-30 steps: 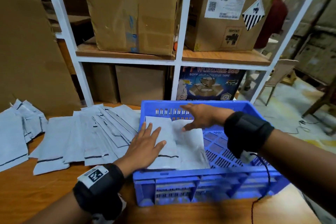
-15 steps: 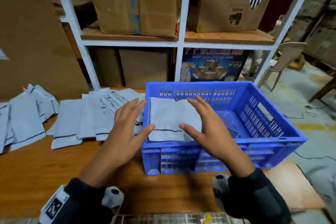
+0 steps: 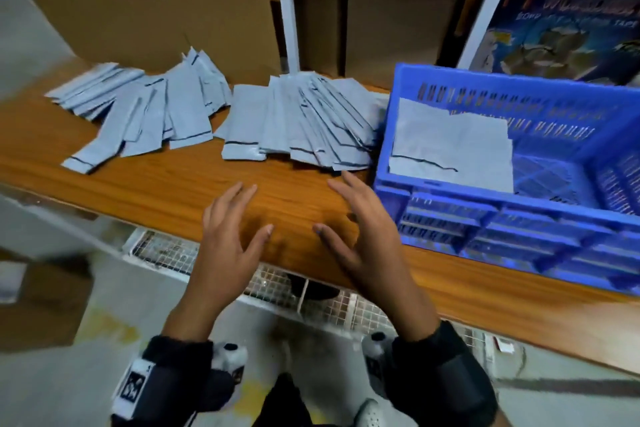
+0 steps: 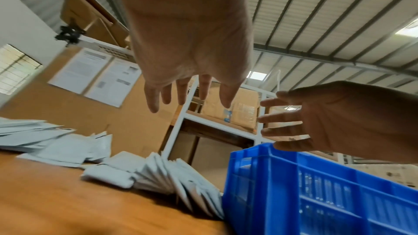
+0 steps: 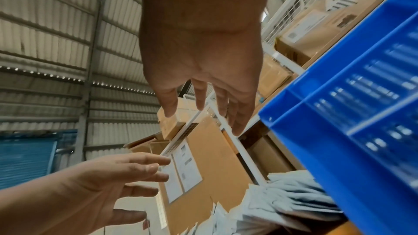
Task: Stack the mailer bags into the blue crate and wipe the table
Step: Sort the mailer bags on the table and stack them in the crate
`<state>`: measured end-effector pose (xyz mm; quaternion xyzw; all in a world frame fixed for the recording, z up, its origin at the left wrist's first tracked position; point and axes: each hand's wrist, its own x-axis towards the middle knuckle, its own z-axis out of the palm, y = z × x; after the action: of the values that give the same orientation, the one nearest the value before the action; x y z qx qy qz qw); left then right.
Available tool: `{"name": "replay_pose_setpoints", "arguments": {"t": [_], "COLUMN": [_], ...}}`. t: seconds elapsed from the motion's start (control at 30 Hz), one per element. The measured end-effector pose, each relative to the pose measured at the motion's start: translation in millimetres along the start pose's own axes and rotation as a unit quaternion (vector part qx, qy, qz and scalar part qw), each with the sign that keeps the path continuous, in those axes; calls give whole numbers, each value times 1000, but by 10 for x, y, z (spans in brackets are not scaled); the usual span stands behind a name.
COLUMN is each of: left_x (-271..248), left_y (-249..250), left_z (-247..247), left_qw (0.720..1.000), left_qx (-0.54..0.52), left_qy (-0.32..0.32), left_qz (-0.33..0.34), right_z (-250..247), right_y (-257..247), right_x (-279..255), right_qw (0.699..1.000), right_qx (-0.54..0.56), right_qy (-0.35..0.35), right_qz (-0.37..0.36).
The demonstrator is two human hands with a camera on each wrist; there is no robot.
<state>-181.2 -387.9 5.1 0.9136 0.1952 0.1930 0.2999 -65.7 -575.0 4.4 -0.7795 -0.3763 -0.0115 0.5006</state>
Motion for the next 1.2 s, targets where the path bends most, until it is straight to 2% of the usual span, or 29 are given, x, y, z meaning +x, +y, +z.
{"name": "replay_pose_setpoints", "arguments": {"t": [0.13,0.27,0.5,0.7,0.9,1.0,1.1,1.2], "left_x": [126,567,1673,2470,3115,3359,3554,3680], "left_y": [-440,-854,-1394,-1384,-1193,-1084,-997,-1029], "left_z": [-111,-269,-507,-362,86,350,612,841], "left_qw": [999,999,997,985,971,964,956,936], "left_qx": [-10,-26,-36,-27,-29,-5,37,96], "left_qy": [0,0,-56,-132,-170,-189,-227,-305], "left_qz": [-33,-36,50,112,163,185,183,143], "right_z": [392,749,1206,1171,998,937,942,946], "right_y": [56,71,121,320,753,1079,1349,1581], "right_x": [224,623,1424,1949,2382,2651,2917,3120], "right_qw": [999,998,987,970,944,923,908,895], "right_qx": [-5,-29,-102,-159,-184,-181,-168,-190], "right_qy": [-16,3,57,78,114,123,126,121], "right_qz": [27,62,107,168,250,315,363,384]}}
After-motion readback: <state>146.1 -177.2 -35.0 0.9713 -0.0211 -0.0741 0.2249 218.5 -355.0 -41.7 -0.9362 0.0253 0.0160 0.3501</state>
